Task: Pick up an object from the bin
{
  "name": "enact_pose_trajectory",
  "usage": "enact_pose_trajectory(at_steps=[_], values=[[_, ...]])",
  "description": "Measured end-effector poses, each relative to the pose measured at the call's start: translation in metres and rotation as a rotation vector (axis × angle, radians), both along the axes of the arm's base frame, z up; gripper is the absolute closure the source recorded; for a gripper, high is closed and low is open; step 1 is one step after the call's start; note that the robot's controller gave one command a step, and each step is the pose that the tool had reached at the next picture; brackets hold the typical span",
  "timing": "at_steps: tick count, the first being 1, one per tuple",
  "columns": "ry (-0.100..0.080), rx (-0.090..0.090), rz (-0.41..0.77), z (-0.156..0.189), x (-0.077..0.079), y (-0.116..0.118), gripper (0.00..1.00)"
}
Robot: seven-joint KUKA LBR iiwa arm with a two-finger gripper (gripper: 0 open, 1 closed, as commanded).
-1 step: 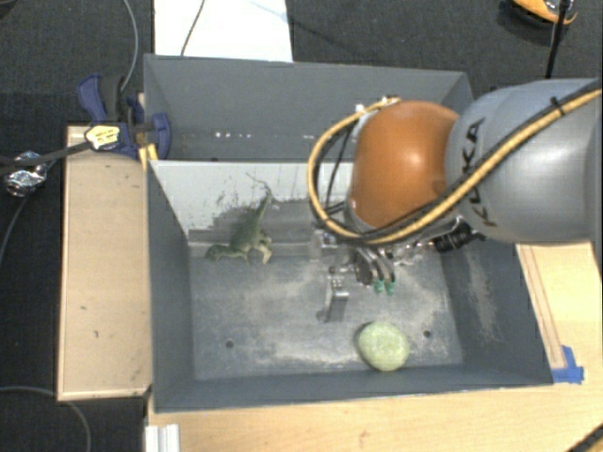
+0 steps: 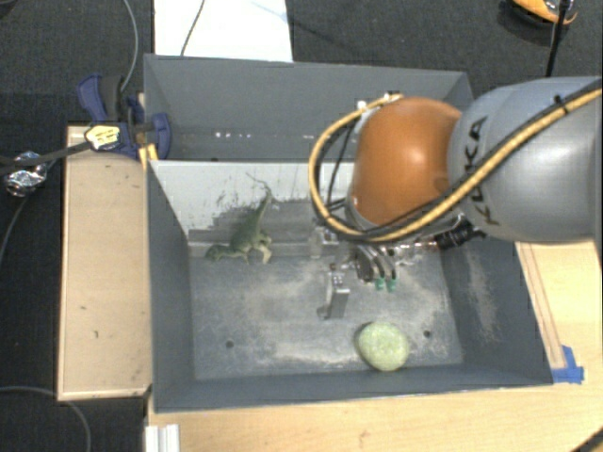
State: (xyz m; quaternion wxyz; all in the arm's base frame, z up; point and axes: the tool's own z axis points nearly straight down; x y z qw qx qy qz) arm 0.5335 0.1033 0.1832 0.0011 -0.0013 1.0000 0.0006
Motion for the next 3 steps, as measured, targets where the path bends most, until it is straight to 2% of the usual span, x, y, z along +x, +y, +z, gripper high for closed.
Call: enact_pose_trajectory(at_steps=[1, 2, 3], values=[[-0.007, 0.003, -0.136, -0.022, 0.007, -0.011, 0.0], [0.002, 0.001, -0.327, -0.062, 0.016, -0.039, 0.0], [-0.001, 0.0, -0.091, -0.055, 0.012, -0.067, 0.0]])
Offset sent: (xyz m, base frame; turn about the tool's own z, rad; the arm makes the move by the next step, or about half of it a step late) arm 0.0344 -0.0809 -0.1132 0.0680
